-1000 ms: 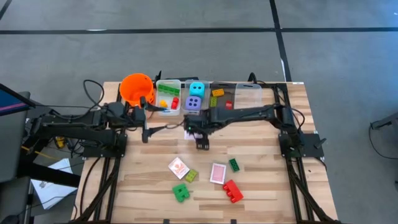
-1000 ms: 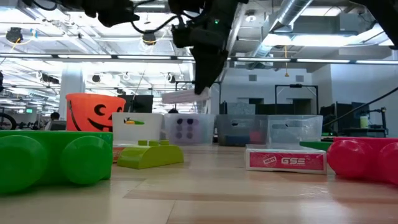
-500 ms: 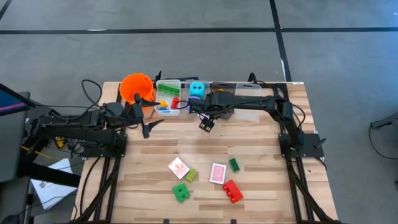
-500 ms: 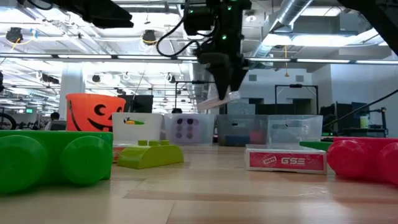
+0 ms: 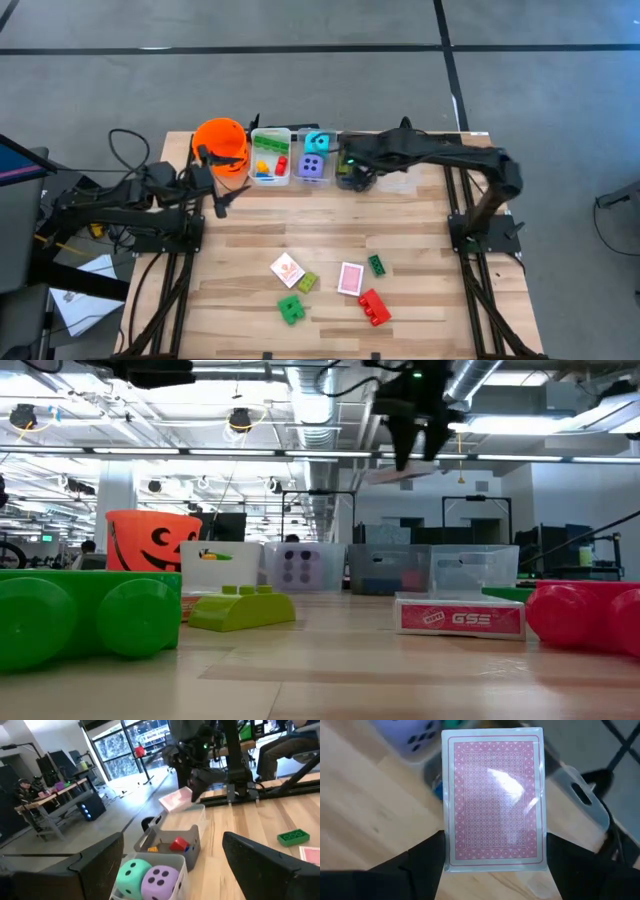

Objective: Pick & Place Toys
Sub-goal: Put the top red deck of cards into the right transparent bin, then put the right green game piece into the black bin

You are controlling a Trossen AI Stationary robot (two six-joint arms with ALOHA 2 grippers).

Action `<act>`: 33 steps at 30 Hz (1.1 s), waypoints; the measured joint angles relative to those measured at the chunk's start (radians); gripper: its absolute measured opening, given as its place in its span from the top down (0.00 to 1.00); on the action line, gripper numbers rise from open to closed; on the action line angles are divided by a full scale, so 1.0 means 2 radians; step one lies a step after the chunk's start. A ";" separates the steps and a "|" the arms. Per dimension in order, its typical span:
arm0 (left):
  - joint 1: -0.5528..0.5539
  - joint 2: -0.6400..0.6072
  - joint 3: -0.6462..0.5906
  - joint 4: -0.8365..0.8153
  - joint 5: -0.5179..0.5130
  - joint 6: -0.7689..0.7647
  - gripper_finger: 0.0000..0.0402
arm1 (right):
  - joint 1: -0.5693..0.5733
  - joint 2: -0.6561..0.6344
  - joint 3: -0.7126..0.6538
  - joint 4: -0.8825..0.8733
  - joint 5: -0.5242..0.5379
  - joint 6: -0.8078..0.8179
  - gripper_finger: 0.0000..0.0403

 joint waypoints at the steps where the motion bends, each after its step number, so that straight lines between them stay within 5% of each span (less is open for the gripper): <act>1: 0.000 -0.002 0.000 -0.001 0.000 -0.001 0.17 | -0.005 -0.019 -0.021 0.008 0.002 0.007 0.25; 9: 0.000 -0.007 0.000 0.005 0.000 -0.013 0.17 | -0.062 -0.150 -0.239 0.116 0.003 0.056 0.25; 16: 0.000 -0.004 0.000 0.029 0.000 -0.036 0.17 | -0.130 -0.194 -0.384 0.254 0.003 0.088 0.25; 23: 0.000 0.004 0.000 0.026 0.033 -0.076 0.17 | -0.195 -0.176 -0.411 0.280 0.002 0.062 0.23; 33: 0.000 0.069 0.000 0.027 0.077 -0.088 0.17 | -0.243 -0.139 -0.412 0.326 -0.077 -0.013 0.02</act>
